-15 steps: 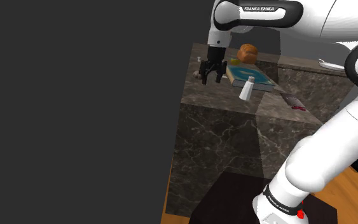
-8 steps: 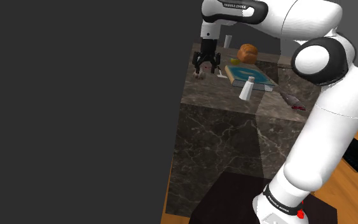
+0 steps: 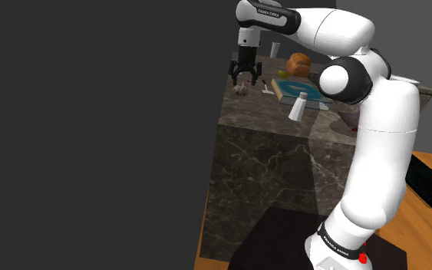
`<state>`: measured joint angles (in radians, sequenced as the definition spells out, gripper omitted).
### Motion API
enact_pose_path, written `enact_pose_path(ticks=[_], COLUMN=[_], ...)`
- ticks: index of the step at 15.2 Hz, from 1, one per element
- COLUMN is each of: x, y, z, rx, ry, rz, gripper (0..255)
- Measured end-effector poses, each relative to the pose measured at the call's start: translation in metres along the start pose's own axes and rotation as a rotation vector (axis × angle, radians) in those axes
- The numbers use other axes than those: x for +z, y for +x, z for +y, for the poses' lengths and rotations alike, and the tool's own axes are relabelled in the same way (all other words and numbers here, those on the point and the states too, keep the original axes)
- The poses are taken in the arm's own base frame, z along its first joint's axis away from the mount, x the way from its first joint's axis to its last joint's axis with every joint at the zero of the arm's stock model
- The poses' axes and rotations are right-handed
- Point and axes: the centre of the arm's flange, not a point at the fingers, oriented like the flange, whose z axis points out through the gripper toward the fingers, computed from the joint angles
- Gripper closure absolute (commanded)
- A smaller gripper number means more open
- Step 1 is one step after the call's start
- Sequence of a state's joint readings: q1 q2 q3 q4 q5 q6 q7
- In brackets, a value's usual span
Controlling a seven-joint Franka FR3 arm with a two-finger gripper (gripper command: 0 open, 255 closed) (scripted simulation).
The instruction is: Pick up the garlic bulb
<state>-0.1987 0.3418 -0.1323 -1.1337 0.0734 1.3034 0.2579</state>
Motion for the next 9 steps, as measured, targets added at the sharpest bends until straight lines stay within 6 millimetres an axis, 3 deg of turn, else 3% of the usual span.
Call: enact_pose_path(ticks=[4, 5, 9], x=[0.019, 0.021, 0.022], y=[0.005, 0.005, 0.005], z=[0.000, 0.000, 0.001], rx=[0.001, 0.001, 0.000], ry=[0.000, 0.000, 0.001], rz=[0.000, 0.000, 0.002], gripper=[0, 255, 255])
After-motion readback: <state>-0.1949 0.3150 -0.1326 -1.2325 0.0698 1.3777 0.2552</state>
